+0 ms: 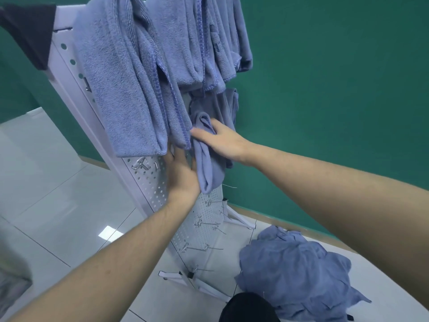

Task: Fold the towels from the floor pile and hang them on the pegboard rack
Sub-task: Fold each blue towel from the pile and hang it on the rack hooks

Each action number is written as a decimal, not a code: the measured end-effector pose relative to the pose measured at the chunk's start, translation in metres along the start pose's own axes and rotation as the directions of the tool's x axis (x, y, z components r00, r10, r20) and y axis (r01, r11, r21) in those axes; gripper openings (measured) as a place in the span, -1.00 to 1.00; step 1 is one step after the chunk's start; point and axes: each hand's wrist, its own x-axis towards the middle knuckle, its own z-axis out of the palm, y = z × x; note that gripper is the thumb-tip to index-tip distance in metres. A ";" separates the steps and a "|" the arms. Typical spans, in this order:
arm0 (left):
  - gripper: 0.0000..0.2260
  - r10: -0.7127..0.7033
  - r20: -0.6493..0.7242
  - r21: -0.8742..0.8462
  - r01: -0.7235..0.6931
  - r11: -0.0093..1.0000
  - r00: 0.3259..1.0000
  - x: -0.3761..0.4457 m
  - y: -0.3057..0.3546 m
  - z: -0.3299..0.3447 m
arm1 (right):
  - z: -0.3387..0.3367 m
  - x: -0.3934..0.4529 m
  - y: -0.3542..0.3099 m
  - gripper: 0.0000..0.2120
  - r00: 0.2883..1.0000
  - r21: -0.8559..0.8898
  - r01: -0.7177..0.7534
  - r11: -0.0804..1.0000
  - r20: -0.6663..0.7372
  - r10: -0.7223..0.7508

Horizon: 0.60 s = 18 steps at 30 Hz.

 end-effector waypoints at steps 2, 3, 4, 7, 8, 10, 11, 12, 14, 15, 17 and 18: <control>-0.68 0.019 -0.037 -0.020 -0.020 1.000 0.999 0.000 -0.002 -0.002 | 0.002 0.001 0.007 -0.50 0.999 -0.054 -0.002 0.999 -0.037 0.000; -0.61 0.001 -0.030 -0.070 -0.003 0.998 1.000 -0.002 -0.001 -0.003 | 0.002 -0.001 0.008 -0.52 0.999 -0.076 -0.010 0.997 -0.035 0.007; -0.58 -0.036 -0.053 -0.104 0.030 0.994 0.998 -0.001 -0.003 -0.004 | 0.002 -0.006 0.007 -0.54 1.000 -0.085 -0.015 0.996 -0.017 0.014; -0.72 -0.107 -0.099 -0.303 0.073 0.950 0.989 -0.006 0.003 -0.004 | 0.002 -0.018 0.008 -0.44 0.999 -0.054 -0.030 0.998 0.029 0.031; -0.76 -0.140 -0.073 -0.380 0.102 0.919 0.987 -0.009 0.005 -0.002 | 0.003 -0.022 0.007 -0.38 0.999 -0.013 -0.040 0.999 0.030 0.040; -0.74 -0.215 -0.006 -0.464 0.188 0.866 0.977 -0.012 0.008 0.002 | 0.003 -0.024 0.008 -0.41 0.999 0.030 -0.048 0.998 0.012 0.048; -0.69 -0.251 0.011 -0.470 0.227 0.853 0.968 -0.012 0.006 0.004 | 0.002 -0.024 0.008 -0.50 0.999 0.012 -0.052 0.999 0.010 0.052; -0.64 -0.268 0.017 -0.475 0.244 0.845 0.963 -0.012 0.006 0.005 | 0.000 -0.025 0.007 -0.63 0.999 -0.038 -0.051 0.998 0.008 0.052; -0.55 -0.257 0.013 -0.457 0.235 0.858 0.966 -0.011 0.004 0.004 | -0.001 -0.024 0.006 -0.80 1.000 -0.172 -0.013 0.985 0.006 0.014; -0.56 -0.258 -0.001 -0.430 0.232 0.872 0.966 -0.010 0.004 0.002 | -0.001 -0.024 0.006 -0.75 1.000 -0.229 -0.004 0.973 0.015 0.008; -0.59 -0.282 -0.035 -0.363 0.251 0.897 0.959 -0.007 0.002 0.001 | 0.004 -0.019 0.010 -0.73 0.999 -0.304 -0.007 0.953 0.035 0.018; -0.59 -0.282 -0.038 -0.335 0.253 0.908 0.959 -0.006 0.001 0.001 | 0.006 -0.017 0.012 -0.73 0.999 -0.317 -0.012 0.948 0.038 0.026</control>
